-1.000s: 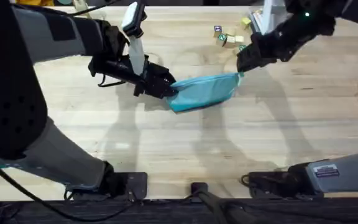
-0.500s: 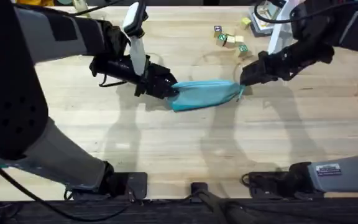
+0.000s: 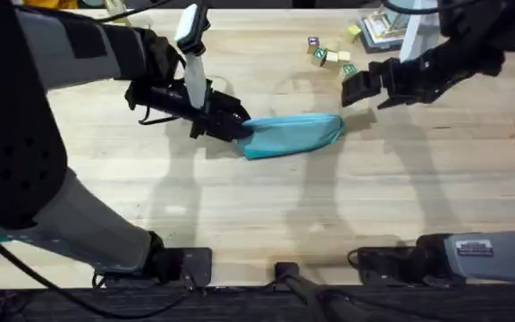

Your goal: Unzip the bag, pick up the pens from the table one at a time and place them inside, then zip the bag closed.

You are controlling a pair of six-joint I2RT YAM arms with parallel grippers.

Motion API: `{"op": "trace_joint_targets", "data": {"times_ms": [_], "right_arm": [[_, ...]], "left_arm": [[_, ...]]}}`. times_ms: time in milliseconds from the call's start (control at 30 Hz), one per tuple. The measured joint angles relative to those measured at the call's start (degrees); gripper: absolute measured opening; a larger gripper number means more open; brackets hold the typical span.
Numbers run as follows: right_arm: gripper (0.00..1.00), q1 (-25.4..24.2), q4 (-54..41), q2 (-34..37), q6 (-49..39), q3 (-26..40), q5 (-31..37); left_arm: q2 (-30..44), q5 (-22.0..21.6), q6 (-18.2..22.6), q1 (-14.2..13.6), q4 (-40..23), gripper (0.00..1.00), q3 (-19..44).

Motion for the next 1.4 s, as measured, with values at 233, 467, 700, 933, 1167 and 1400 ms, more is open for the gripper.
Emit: {"op": "trace_joint_targets", "data": {"times_ms": [233, 467, 700, 933, 1167, 1400], "right_arm": [[0.997, 3.85, -0.74, -7.89, -2.67, 0.11, -0.02], [0.998, 4.63, -1.32, -12.81, -3.51, 0.17, -0.02], [0.998, 4.63, -1.55, -14.76, -3.66, 0.20, 0.00], [0.998, 4.63, -1.51, -14.76, -4.51, 0.20, 0.00], [0.998, 4.63, -1.53, -14.76, -4.95, 0.20, 0.00], [0.998, 4.63, -1.49, -14.76, -5.00, 0.20, 1.23]], "left_arm": [[0.00, 0.00, 0.00, 0.00, 0.00, 0.043, 0.00], [0.00, -0.01, -0.01, 0.00, 0.00, 0.042, 0.01], [0.00, 1.07, -0.19, 0.00, -0.22, 0.989, 0.02], [0.00, 1.18, -0.19, 0.00, -0.22, 0.994, 0.02], [-0.15, 1.25, -0.20, 0.83, -1.03, 0.998, 0.50], [-8.73, -4.70, -0.44, 3.94, -7.18, 0.998, 4.30]]}}
